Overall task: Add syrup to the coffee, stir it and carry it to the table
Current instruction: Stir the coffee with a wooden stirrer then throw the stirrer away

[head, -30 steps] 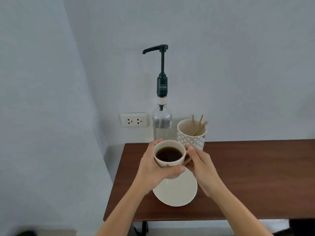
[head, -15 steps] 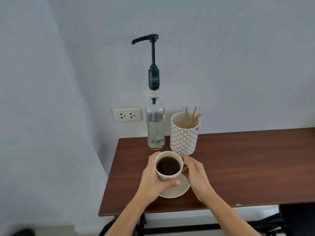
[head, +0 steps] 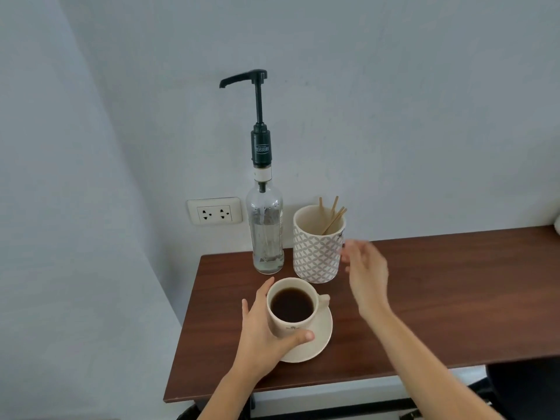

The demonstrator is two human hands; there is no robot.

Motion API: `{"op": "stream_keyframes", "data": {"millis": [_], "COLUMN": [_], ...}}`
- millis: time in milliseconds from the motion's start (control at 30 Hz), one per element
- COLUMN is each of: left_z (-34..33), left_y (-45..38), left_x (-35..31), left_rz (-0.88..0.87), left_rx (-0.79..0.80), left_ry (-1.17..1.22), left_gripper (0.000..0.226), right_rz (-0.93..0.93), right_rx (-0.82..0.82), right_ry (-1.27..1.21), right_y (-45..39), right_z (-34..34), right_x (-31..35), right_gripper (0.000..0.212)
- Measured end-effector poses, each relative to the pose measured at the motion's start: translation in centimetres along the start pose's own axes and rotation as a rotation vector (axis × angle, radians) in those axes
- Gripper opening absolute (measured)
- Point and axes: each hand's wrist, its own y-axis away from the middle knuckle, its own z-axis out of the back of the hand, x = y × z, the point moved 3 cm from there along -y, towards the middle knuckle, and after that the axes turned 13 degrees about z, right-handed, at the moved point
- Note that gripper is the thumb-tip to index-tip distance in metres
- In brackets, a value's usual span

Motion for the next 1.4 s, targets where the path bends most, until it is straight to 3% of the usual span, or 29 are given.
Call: {"op": "stream_keyframes", "data": {"millis": [67, 167, 300, 500, 667, 733, 800, 933, 1000, 1067, 1200, 1400], "left_z": [-0.2, -0.3, -0.1, -0.1, 0.1, 0.1, 0.1, 0.2, 0.2, 0.3, 0.2, 0.2], "left_y": [0.1, 0.0, 0.1, 0.0, 0.1, 0.1, 0.2, 0.2, 0.2, 0.3, 0.2, 0.2], "left_x": [0.6, 1.2, 1.1, 1.0, 0.8, 0.8, 0.8, 0.8, 0.7, 0.6, 1.1, 1.0], "left_rz": [0.023, 0.041, 0.046, 0.053, 0.058, 0.06, 0.057, 0.044, 0.043, 0.041, 0.024, -0.008], "left_rx": [-0.004, 0.0, -0.012, -0.017, -0.005, -0.008, -0.012, -0.007, -0.007, -0.005, -0.024, -0.031], "left_ry": [0.021, 0.035, 0.038, 0.01, 0.012, 0.008, 0.005, 0.025, 0.042, 0.067, 0.101, 0.1], "left_gripper": [0.088, 0.101, 0.11, 0.098, 0.087, 0.087, 0.087, 0.087, 0.086, 0.085, 0.091, 0.089], "right_rz": [-0.018, -0.069, 0.021, 0.29, 0.346, 0.369, 0.456, 0.652, 0.642, 0.601, 0.539, 0.492], "right_rx": [-0.06, 0.091, 0.156, 0.168, 0.471, 0.517, 0.41, -0.001, -0.054, 0.075, 0.415, 0.516], "right_ry": [0.07, 0.215, 0.319, 0.375, 0.529, 0.566, 0.548, 0.351, 0.17, 0.094, 0.206, 0.108], "right_y": [-3.8, -8.3, -10.2, -10.0, -10.0, -9.9, -9.7, -7.0, -4.5, -1.7, 3.0, 4.6], "right_z": [0.4, -0.4, -1.2, -3.1, -5.1, -4.9, -3.6, 1.4, 3.3, 3.5, 1.3, -2.3], "right_x": [1.4, 2.4, 2.8, 4.5, 4.7, 5.0, 6.3, 11.0, 12.2, 11.5, 6.6, 5.1], "right_gripper": [0.022, 0.039, 0.015, 0.012, 0.016, 0.018, 0.021, 0.022, 0.023, 0.025, 0.031, 0.027]}}
